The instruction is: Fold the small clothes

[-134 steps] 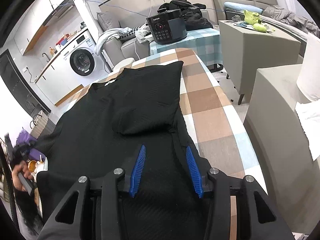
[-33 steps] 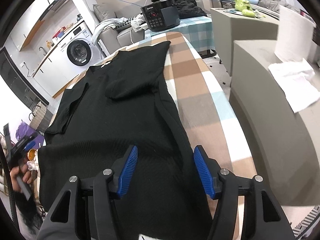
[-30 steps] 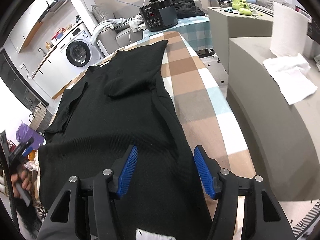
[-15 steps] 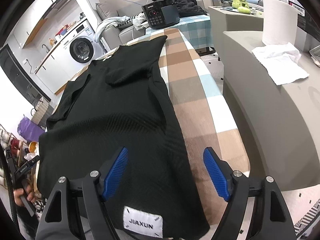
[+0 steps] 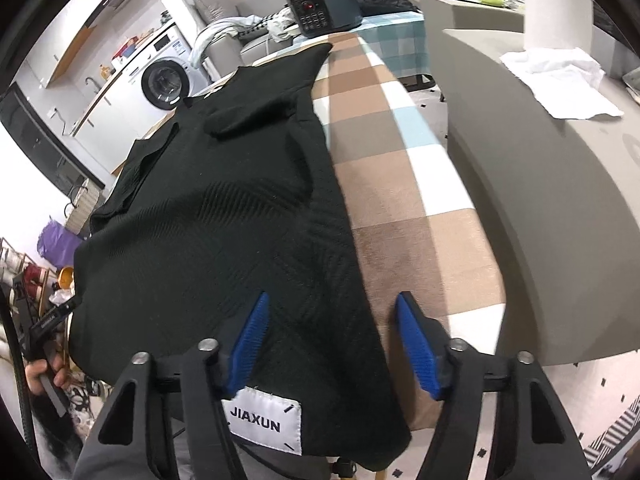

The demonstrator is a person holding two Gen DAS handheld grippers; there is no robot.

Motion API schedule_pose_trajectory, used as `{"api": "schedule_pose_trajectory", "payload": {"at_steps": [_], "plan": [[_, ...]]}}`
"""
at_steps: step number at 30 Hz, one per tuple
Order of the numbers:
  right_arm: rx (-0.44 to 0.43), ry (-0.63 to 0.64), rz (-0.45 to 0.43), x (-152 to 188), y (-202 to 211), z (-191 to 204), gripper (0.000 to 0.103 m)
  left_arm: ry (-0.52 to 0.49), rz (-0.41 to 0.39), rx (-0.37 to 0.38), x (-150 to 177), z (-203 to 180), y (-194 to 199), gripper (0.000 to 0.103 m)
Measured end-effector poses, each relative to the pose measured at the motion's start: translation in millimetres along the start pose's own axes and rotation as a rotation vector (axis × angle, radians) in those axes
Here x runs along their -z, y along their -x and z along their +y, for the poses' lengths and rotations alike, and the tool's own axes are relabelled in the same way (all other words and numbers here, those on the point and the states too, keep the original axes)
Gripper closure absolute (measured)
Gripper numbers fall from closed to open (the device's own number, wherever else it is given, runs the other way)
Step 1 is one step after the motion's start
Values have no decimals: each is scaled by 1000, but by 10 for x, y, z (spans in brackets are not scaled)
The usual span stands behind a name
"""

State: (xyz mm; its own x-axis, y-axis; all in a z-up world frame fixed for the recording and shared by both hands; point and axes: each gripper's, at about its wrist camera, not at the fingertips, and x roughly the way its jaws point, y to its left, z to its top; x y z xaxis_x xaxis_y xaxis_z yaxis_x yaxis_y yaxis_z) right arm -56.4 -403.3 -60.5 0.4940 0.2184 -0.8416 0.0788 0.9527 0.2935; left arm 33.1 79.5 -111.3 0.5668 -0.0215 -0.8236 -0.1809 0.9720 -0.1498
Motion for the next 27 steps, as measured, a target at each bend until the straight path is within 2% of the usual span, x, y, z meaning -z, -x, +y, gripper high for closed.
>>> {"api": "schedule_pose_trajectory", "payload": {"at_steps": [2, 4, 5, 6, 7, 9, 14, 20, 27], "plan": [[-11, 25, -1, 10, -23, 44, 56, -1, -2, 3, -13, 6, -2, 23], [-31, 36, -4, 5, -43, 63, 80, -4, -8, 9, -26, 5, 0, 34], [-31, 39, -14, -2, -43, 71, 86, -6, -11, 5, -30, 7, 2, 38], [-22, 48, -20, -14, -42, 87, 97, -10, -17, -4, -35, 8, 3, 51], [-25, 53, -33, -23, -26, 98, 97, -16, -23, -9, -38, 8, 2, 74], [-37, 51, -76, -61, 34, 109, 98, -21, -23, 8, -46, 28, -14, 96], [-58, 20, -177, -211, 201, 131, 98, -11, -86, 36, -107, 50, 118, 98], [-83, -22, -287, -405, 376, 160, 99, 18, -172, 72, -329, 78, 369, 98], [-167, -61, -402, -463, 668, 132, 99, 59, -265, 109, -457, 189, 737, 98]]}}
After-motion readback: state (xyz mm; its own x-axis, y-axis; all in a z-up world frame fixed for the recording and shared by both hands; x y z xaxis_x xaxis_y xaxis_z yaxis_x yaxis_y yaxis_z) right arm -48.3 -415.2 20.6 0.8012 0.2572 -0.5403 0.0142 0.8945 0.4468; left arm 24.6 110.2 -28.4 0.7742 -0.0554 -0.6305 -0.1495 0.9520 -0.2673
